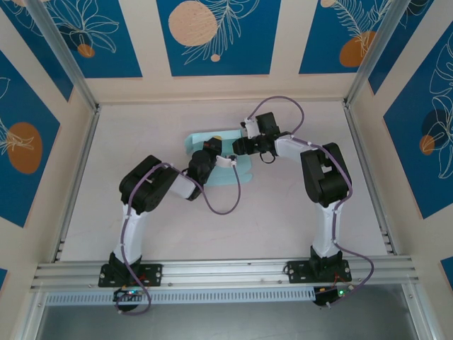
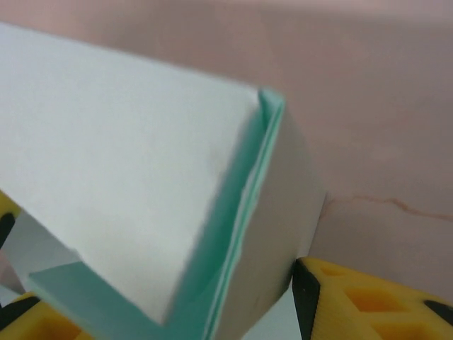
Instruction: Fold the paper box
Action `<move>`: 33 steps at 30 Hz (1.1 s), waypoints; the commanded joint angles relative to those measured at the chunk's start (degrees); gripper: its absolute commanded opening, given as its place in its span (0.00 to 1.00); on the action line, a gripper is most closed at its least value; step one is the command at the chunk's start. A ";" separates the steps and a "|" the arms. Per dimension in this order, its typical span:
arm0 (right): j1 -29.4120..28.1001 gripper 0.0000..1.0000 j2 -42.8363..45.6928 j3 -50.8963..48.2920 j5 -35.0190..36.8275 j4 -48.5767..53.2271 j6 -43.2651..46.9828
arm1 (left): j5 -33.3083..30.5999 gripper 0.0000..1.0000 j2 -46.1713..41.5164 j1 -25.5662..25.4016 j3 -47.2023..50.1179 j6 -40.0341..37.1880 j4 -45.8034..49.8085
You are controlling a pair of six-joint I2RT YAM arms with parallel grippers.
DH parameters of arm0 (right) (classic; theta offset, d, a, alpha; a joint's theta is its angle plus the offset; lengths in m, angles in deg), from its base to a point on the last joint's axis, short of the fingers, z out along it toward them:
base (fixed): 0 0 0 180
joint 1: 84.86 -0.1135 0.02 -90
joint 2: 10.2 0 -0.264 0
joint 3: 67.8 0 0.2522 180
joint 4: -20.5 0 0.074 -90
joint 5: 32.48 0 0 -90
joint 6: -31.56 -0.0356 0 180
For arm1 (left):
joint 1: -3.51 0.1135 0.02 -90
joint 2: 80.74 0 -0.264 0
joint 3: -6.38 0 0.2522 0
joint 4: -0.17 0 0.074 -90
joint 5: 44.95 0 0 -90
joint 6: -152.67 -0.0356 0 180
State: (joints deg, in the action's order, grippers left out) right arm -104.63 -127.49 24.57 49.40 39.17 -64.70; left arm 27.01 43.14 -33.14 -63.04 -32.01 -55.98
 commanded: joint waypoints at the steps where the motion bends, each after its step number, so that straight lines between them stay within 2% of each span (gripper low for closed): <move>1: 0.08 0.53 3.31 -0.27 1.09 -3.55 3.21 | 2.95 0.00 0.16 -0.08 0.69 -0.65 7.64; 6: 0.38 0.63 4.98 -1.36 -5.06 -2.85 4.83 | 2.58 0.00 0.27 0.24 0.22 -0.52 8.65; 9: 0.42 0.67 6.18 -2.98 -5.90 -2.84 4.98 | 2.57 0.00 0.34 0.17 0.02 -0.51 8.65; 12: 0.93 0.66 6.47 -4.01 -4.25 -2.94 4.70 | 2.57 0.00 0.32 0.31 -0.01 -0.69 8.60; 16: 2.45 0.61 6.29 -4.70 -5.79 -3.57 4.50 | 2.67 0.00 0.23 0.27 -0.15 -0.69 8.75; 21: 2.85 0.60 5.68 -4.32 -6.81 -2.83 5.93 | 2.75 0.00 0.23 0.27 -0.15 -0.87 8.74; 33: 2.01 0.57 1.59 0.71 -3.23 -0.80 8.41 | 3.52 0.00 0.23 0.29 0.38 -1.13 8.78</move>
State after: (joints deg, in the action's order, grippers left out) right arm -102.14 -124.67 22.90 45.31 37.27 -58.42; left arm 27.46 43.07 -32.87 -63.48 -32.03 -55.06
